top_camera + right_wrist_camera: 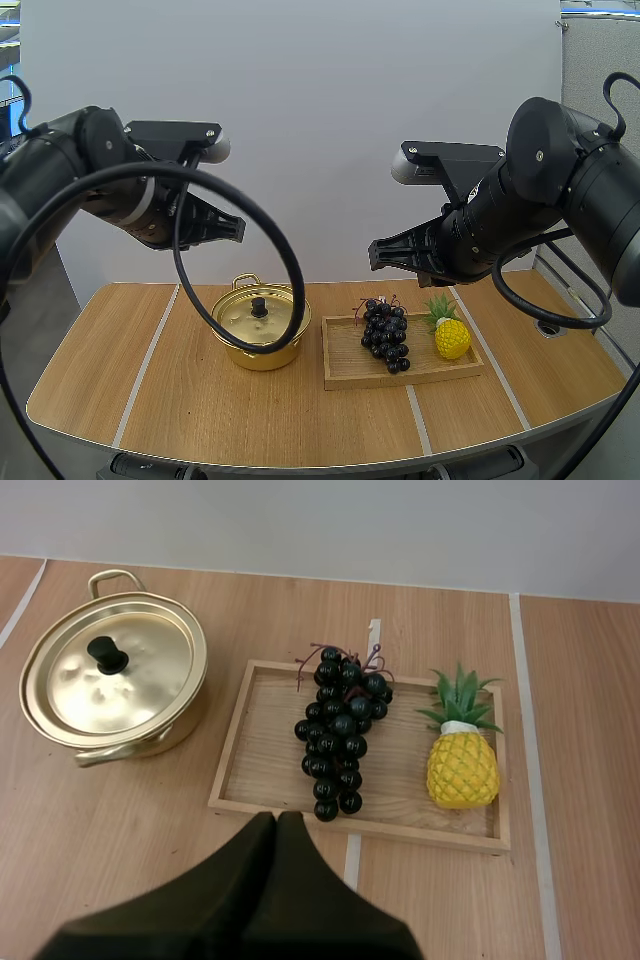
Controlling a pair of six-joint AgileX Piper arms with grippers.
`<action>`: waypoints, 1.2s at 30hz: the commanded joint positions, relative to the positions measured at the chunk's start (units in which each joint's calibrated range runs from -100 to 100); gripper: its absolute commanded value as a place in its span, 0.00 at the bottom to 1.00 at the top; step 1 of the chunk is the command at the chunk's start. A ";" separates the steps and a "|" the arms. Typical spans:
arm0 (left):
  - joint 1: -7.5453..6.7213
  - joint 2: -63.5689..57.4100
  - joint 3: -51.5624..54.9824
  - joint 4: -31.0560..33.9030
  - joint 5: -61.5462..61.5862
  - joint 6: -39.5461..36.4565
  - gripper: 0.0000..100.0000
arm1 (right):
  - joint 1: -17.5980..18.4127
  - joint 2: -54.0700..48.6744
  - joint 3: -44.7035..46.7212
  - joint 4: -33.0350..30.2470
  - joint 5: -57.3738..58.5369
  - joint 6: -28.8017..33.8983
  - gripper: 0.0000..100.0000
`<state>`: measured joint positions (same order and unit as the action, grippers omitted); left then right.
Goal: Open the pot, put the pineapple inside, and close it
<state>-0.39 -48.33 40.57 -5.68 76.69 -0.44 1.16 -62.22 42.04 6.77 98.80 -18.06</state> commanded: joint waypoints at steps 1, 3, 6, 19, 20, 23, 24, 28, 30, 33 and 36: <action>0.08 1.44 -0.15 -0.91 -1.18 0.22 0.12 | -0.26 -0.10 -0.20 -0.56 -1.13 -0.17 0.00; 0.08 2.05 -0.15 -0.91 -0.50 0.22 0.29 | -0.26 -0.10 -0.20 -0.67 -1.46 -0.17 0.00; 0.08 3.16 -0.15 -0.91 1.00 0.22 0.70 | -0.26 -0.10 -0.20 -0.67 -2.45 -0.17 0.27; 0.08 3.25 0.00 -0.91 3.00 9.73 1.00 | -0.26 -0.10 -0.20 -0.67 -2.81 -0.35 1.00; 0.08 3.25 0.00 -0.91 2.82 10.24 1.00 | -0.26 -0.10 -0.20 -0.67 -2.81 -0.35 1.00; 0.08 3.25 0.00 -1.83 1.96 12.95 1.00 | -0.26 -0.10 -0.20 -0.67 -2.81 -0.35 1.00; 0.08 3.25 0.00 -2.75 1.55 14.54 1.00 | -0.26 -0.10 -0.20 -0.67 -2.81 -0.35 1.00; -0.01 3.75 0.00 -8.70 0.79 21.22 1.00 | -0.26 -0.10 -0.20 -0.67 -2.81 -0.35 1.00; -0.01 5.27 -0.15 -10.91 0.62 23.91 1.00 | -0.26 -0.10 -0.20 -0.67 -2.81 -0.35 1.00; -0.01 9.24 -0.74 -11.65 0.62 25.98 1.00 | -0.26 -0.10 -0.20 -0.67 -2.81 -0.35 1.00; -0.01 14.74 -2.34 -11.65 0.84 27.18 1.00 | -0.26 -0.10 -0.20 -0.56 -2.81 -0.35 1.00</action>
<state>-0.33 -36.79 39.49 -15.94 78.62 25.39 1.16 -62.12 42.04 6.56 96.80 -18.06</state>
